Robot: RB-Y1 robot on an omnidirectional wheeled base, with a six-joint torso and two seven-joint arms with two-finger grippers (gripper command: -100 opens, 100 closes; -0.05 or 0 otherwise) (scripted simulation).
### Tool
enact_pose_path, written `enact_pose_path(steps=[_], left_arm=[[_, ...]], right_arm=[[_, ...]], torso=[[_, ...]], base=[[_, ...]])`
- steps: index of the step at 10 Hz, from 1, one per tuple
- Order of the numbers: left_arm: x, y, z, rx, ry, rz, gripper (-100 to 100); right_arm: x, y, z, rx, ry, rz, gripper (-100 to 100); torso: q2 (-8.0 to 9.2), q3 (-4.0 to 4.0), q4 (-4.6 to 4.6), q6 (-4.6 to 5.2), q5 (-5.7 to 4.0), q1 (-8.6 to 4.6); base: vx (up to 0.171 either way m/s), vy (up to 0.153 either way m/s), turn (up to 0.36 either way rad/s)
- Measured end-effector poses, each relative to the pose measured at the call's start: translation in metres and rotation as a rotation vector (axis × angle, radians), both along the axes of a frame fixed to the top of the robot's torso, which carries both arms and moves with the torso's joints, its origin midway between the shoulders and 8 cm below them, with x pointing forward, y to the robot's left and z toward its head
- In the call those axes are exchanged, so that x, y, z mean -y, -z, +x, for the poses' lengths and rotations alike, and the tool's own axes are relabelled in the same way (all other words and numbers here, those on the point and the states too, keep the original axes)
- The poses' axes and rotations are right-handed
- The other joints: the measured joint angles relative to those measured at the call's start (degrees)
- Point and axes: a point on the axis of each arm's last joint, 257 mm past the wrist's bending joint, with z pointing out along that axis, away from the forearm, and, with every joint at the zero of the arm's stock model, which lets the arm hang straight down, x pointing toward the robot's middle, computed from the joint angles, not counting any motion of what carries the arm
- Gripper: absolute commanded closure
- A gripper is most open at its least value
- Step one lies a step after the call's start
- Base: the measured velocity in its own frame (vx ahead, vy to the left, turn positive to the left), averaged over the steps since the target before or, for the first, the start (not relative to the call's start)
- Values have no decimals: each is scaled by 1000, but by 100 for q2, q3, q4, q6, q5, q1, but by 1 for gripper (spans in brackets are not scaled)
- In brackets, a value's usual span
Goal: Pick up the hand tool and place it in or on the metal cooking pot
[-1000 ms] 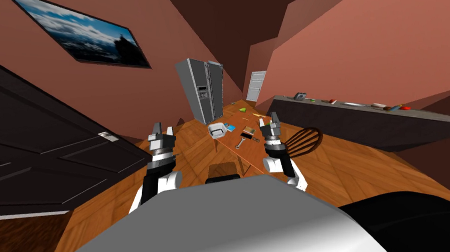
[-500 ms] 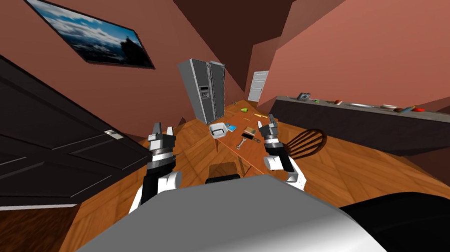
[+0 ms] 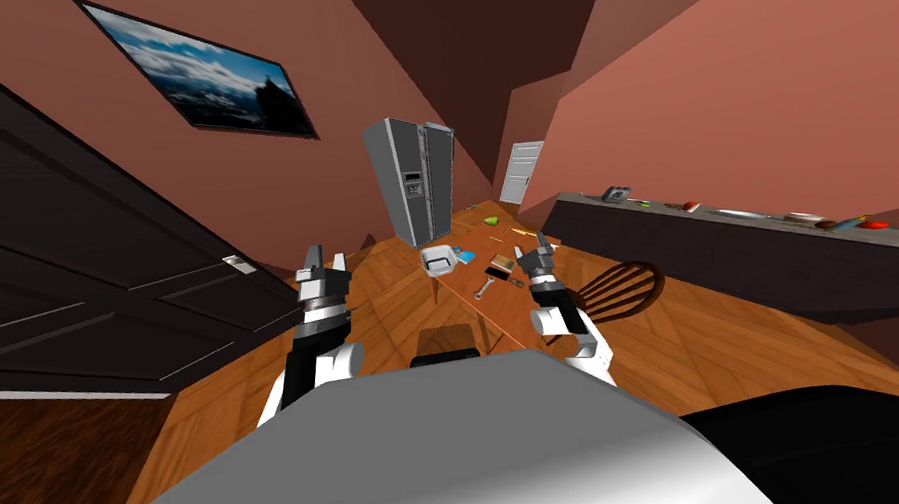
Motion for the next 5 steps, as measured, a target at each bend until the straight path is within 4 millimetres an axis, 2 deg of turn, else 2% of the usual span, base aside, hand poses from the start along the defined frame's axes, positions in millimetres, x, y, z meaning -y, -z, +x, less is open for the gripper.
enact_pose_path(steps=[5], left_arm=[[0, 0, 0, 0, 0, 0, 0]], right_arm=[[24, 28, 15, -93, -15, 138, -100]], torso=[[0, 0, 0, 3, 0, 2]], base=[[2, -6, 56]])
